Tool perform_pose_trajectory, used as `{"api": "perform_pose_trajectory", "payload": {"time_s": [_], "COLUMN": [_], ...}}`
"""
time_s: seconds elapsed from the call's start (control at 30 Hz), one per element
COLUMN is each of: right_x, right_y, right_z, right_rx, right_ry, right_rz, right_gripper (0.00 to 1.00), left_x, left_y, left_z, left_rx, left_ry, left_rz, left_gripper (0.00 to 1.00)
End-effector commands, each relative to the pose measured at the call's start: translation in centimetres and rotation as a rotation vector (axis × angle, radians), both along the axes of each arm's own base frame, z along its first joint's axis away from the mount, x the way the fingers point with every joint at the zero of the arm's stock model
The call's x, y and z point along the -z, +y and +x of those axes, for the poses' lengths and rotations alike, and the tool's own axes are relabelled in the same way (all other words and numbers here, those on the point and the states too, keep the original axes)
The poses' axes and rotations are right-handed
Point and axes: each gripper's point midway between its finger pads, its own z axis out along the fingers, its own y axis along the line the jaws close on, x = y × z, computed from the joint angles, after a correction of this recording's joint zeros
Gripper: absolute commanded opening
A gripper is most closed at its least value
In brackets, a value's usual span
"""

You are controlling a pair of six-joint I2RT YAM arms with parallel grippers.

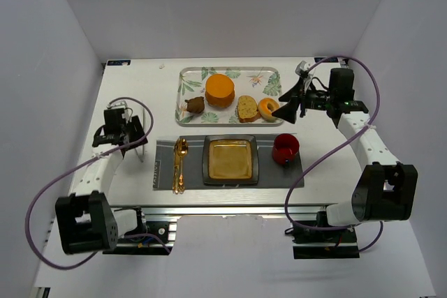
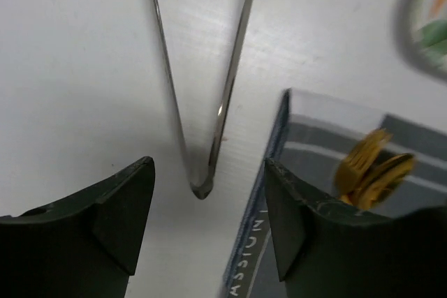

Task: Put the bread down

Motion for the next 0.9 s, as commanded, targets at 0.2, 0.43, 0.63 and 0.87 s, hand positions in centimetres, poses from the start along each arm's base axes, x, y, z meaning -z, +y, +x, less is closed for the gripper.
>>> {"api": "perform_pose_trajectory", "payload": {"time_s": [0.2,0.43,0.63,0.87], "right_x": [0.3,0.3,-0.1,-0.4], "right_y": [0.7,0.7,0.5,0.4], "right_z": [-2.1,-1.8,-1.1,-1.0], "right_rx": [-0.034,-0.033,-0.018,-0.009], "right_ry": [-0.015,-0.002,-0.006,-0.018], "right_rz": [0.007,0.001,-0.011,-0.022], "right_gripper": [0.89,0.89,0.89,0.89], "left_x": [6.8,8.4,9.2,8.3], "left_y": [0.9,2.0,2.3,2.1], "left_z": [1.5,4.4,6.0,6.4], "left_rx": [0.047,0.027,0.027,0.011], "left_ry": [0.134,0.138,0.14,0.085], "left_rz": [0.04,0.081,0.083,0.059], "left_gripper": [0.79,0.78,0.7,0.26]}}
